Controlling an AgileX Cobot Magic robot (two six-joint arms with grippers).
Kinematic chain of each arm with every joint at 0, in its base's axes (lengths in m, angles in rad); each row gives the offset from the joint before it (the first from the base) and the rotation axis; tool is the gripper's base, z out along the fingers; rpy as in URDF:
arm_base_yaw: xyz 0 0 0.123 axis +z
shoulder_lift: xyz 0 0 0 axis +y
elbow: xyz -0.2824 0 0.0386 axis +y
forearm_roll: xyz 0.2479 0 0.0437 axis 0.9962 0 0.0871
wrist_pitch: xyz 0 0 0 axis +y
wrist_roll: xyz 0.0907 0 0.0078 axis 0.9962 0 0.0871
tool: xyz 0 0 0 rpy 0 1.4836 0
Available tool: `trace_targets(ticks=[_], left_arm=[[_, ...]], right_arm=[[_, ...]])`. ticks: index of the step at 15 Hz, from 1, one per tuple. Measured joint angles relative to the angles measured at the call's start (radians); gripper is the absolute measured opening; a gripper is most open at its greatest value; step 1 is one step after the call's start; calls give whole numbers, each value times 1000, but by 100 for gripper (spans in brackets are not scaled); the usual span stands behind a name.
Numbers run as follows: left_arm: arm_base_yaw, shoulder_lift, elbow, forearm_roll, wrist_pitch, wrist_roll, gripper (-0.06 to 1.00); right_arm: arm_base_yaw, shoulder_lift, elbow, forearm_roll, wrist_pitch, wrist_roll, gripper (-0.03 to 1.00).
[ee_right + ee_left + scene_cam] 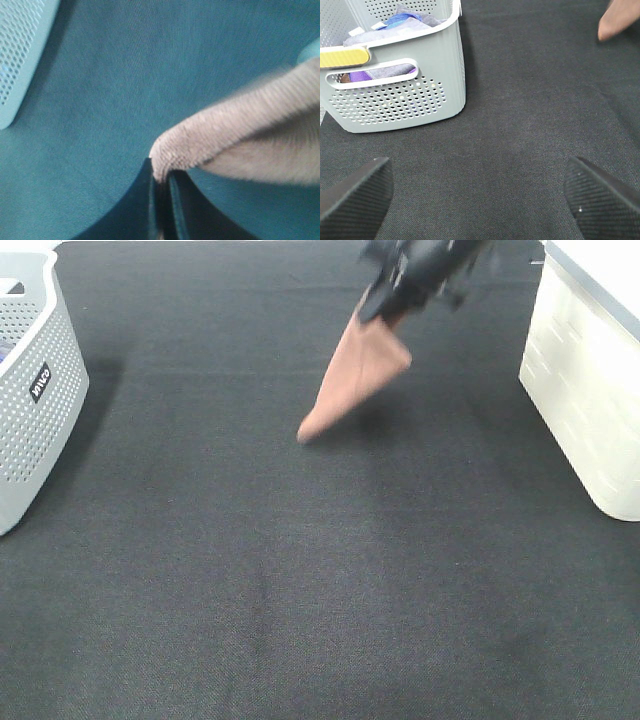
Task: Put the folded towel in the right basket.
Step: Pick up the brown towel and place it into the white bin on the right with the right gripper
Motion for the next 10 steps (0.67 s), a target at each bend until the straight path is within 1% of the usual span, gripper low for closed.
trace_targets(ticks=[2,3,6,7,8,9,10], left_arm=[[0,0,0,0,0,0,88],[0,0,0,0,0,0,88],[0,0,0,0,0,0,88],[0,0,0,0,0,0,88],[0,0,0,0,0,0,88],[0,0,0,0,0,0,88],[0,0,0,0,0,0,88]], right_arm=[[0,-88,0,-79,3,8,0],[0,-134,-1,-137,4,27,0],[0,-253,-1,-330,6,76,0],[0,-285,-1,-405,6,92,0],[0,-327,-1,-506,7,109,0],[-1,-349,-1,-561,7,116,0],[-1,-349,-1,-561,7,116,0]])
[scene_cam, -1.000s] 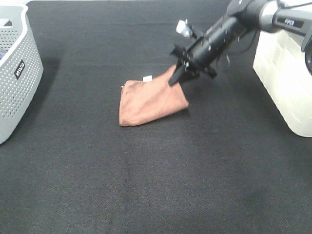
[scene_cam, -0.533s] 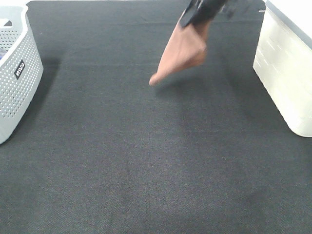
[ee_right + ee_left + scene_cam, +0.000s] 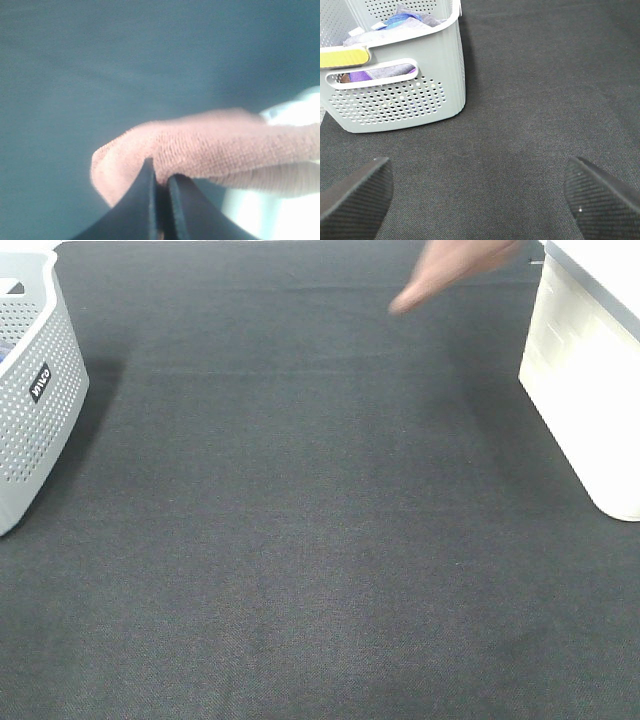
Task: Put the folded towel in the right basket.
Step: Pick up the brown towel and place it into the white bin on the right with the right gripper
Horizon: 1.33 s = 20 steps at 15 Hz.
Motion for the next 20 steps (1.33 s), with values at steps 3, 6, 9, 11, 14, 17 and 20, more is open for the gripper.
trace_targets(ticks=[3,6,9,11,14,17,20], left_arm=[[0,0,0,0,0,0,88],[0,0,0,0,0,0,88],[0,0,0,0,0,0,88],[0,0,0,0,0,0,88],[0,0,0,0,0,0,88],[0,0,0,0,0,0,88],[0,0,0,0,-1,0,88]], right_arm=[[-44,-42,0,-26,0,8,0],[-221,-49,0,95,1,8,0],[-362,-49,0,174,1,10,0],[-427,-49,9,193,0,11,0],[-452,-47,116,185,0,8,0],[-452,0,228,177,3,-2,9],[-452,29,247,145,6,5,52]])
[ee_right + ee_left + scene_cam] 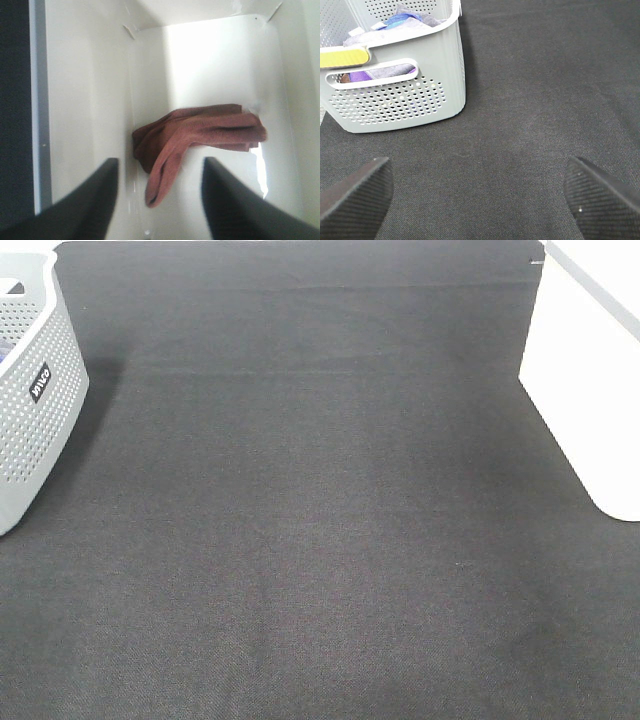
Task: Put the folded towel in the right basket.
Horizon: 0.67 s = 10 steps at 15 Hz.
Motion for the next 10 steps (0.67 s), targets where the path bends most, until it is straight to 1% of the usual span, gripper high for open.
trace_targets(ticks=[1,3,5,7,8,9,10], left_arm=[[0,0,0,0,0,0,88],[0,0,0,0,0,0,88],[0,0,0,0,0,0,88],[0,0,0,0,0,0,88],[0,0,0,0,0,0,88],[0,0,0,0,0,0,88],[0,0,0,0,0,0,88]], right_arm=[[0,-4,0,0,0,5,62],[22,-16,0,-6,0,32,70],[85,-48,0,-30,0,37,71],[194,-102,0,-75,0,48,71],[229,-126,0,-86,0,62,71],[229,-126,0,-86,0,62,71],[261,-154,3,-89,0,77,71]])
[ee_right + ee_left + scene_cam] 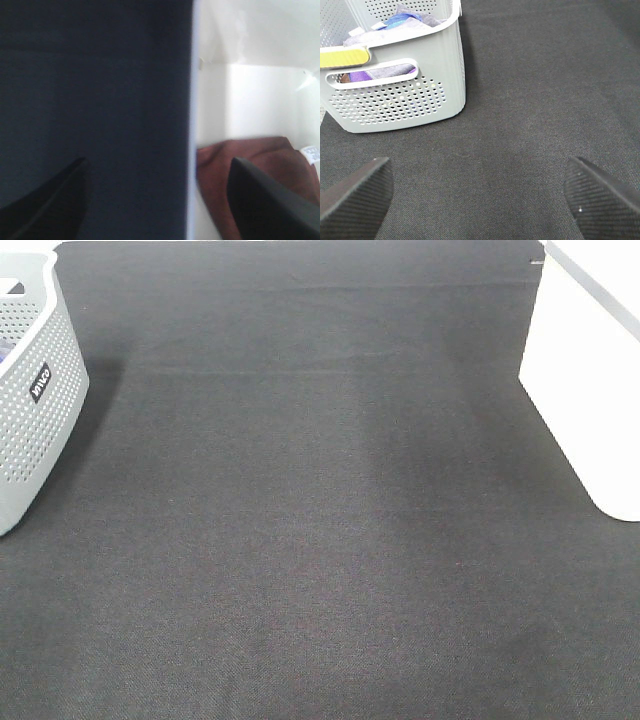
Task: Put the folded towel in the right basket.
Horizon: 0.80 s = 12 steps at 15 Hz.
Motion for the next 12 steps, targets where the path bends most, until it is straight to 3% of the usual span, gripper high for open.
trace_targets(ticks=[2,5,12], left_arm=[[0,0,0,0,0,0,88],[0,0,0,0,0,0,88],[0,0,0,0,0,0,88]], right_arm=[[56,-69,49,0,0,13,71],[89,-211,246,0,-1,24,71],[89,-648,916,-52,-2,31,71]])
